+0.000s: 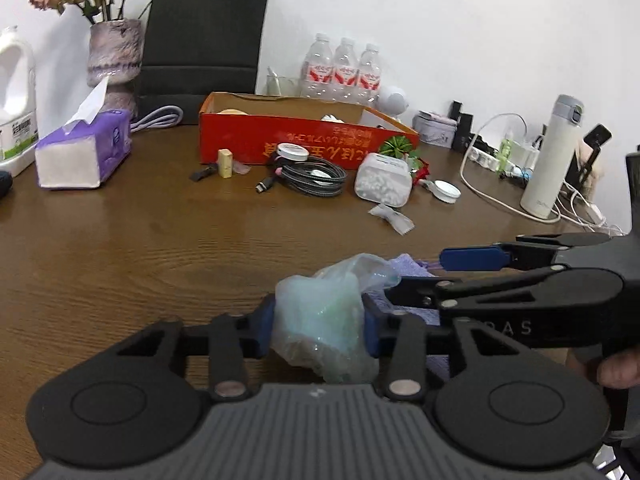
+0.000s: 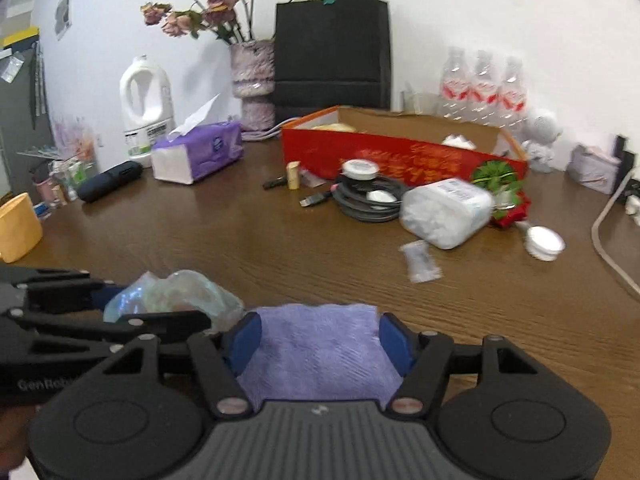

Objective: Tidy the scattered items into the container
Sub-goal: 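Grasp the purple cloth pouch with the right gripper while the left grasps the clear plastic bag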

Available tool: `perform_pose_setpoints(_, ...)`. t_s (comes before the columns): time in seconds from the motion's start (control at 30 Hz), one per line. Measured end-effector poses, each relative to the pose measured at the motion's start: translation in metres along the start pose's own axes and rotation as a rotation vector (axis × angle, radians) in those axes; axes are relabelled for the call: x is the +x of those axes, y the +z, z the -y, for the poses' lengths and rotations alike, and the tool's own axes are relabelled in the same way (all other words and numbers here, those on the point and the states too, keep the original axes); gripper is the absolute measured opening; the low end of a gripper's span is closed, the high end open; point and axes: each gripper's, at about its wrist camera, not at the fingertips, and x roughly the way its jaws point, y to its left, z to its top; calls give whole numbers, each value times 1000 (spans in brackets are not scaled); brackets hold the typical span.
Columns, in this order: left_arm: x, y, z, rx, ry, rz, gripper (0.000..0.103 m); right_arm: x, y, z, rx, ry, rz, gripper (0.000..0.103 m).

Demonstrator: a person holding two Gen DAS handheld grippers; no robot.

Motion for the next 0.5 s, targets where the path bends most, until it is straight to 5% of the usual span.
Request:
perform_pose_setpoints(0.17,-2,-1,-1,-10,18,11,37,14,-3,-4,15,8,-14,52)
perform_pose_setpoints(0.33,-3,-1,4,-10,37,21,37,8,-11,-3,8,-5,-2,16)
perform_pose_setpoints(0.5,-5,1,20,28,43,54,34,-9,-23,8,52,-59,19,9)
